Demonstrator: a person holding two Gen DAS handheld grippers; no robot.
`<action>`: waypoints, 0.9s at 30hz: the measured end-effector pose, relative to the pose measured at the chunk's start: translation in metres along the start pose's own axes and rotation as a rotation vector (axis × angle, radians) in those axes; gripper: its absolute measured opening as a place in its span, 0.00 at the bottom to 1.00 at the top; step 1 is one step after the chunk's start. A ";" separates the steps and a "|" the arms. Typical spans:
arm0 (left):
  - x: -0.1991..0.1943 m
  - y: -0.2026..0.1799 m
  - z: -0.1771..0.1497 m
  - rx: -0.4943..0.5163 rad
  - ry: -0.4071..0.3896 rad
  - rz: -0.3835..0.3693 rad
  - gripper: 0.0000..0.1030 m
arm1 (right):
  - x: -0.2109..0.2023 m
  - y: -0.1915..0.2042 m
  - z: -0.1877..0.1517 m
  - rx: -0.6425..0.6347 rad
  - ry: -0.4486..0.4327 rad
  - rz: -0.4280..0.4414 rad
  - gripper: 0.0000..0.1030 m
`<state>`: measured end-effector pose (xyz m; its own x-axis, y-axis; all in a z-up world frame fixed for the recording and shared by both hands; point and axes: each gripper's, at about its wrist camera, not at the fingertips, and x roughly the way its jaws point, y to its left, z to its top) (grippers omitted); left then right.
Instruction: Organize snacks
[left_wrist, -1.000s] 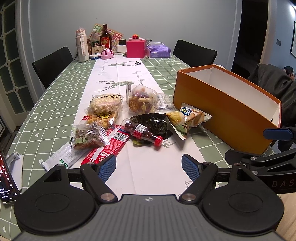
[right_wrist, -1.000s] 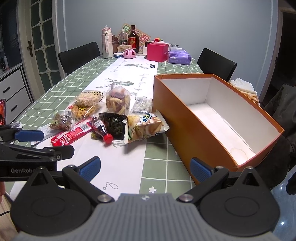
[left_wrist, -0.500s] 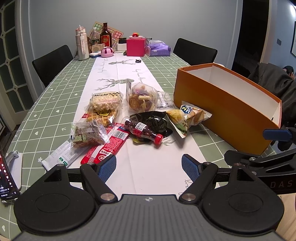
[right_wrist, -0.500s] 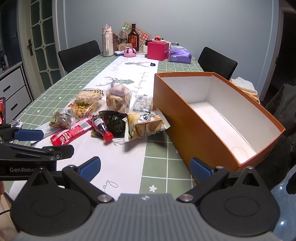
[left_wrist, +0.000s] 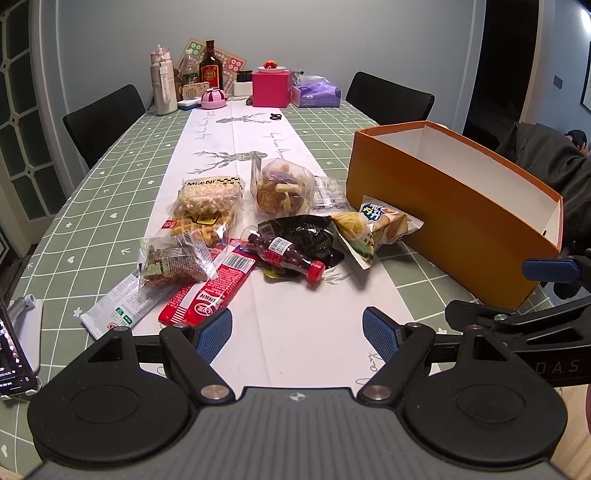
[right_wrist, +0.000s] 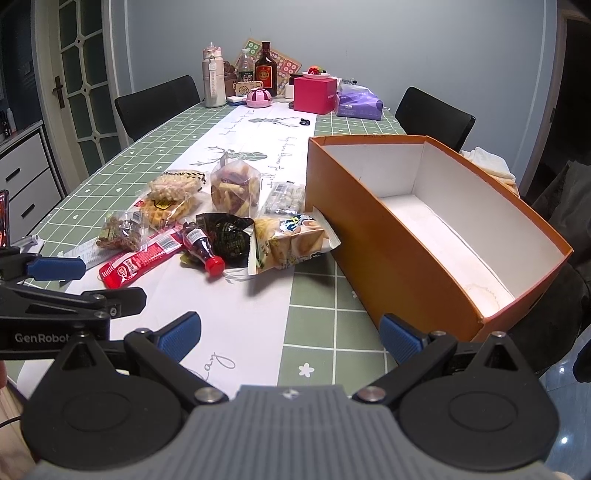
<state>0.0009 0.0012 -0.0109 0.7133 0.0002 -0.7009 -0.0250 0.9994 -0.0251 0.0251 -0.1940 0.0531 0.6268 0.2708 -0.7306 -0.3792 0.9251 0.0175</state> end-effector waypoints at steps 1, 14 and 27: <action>0.000 0.000 0.000 0.000 0.001 0.000 0.92 | 0.000 0.000 0.000 0.001 0.001 0.000 0.97; 0.003 0.003 -0.004 -0.015 0.007 -0.025 0.90 | 0.006 -0.003 -0.002 0.014 0.015 0.006 0.97; 0.026 0.036 -0.005 -0.066 -0.014 -0.029 0.68 | 0.044 -0.003 -0.002 0.033 -0.010 0.065 0.80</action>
<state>0.0153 0.0372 -0.0336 0.7239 -0.0281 -0.6893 -0.0495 0.9945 -0.0926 0.0520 -0.1856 0.0196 0.6083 0.3330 -0.7205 -0.3970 0.9137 0.0871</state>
